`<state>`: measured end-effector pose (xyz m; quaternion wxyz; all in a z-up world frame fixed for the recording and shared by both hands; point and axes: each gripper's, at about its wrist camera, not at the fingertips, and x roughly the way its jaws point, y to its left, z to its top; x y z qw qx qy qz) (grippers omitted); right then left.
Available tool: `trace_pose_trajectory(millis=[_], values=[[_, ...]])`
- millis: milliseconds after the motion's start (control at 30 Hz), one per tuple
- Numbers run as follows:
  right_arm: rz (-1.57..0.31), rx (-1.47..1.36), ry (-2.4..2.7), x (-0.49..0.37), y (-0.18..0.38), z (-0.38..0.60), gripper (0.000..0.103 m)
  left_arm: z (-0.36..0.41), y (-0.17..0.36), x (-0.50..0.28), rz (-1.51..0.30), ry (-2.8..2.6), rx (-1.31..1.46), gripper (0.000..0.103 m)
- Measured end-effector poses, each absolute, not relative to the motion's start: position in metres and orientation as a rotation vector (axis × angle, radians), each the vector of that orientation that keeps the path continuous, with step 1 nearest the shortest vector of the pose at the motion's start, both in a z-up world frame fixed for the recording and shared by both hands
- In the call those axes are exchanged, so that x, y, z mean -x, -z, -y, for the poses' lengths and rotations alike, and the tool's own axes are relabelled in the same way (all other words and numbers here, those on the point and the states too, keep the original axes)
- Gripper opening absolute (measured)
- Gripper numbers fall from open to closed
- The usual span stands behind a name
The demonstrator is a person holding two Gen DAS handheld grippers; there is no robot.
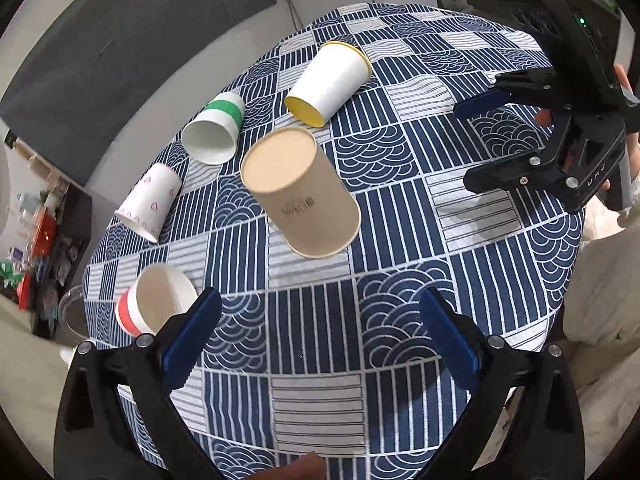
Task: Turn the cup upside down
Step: 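Lower the inverted tan cup onto the table and open the left gripper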
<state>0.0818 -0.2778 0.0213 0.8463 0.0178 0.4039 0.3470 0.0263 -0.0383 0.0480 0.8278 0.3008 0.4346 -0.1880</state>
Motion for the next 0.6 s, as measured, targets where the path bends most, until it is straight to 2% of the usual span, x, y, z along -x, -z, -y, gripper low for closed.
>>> trace_pose_trajectory(millis=[600], values=[[-0.697, 0.117, -0.657, -0.044, -0.016, 0.253, 0.095, 0.014, -0.020, 0.014, -0.662, 0.312, -0.226, 0.097]])
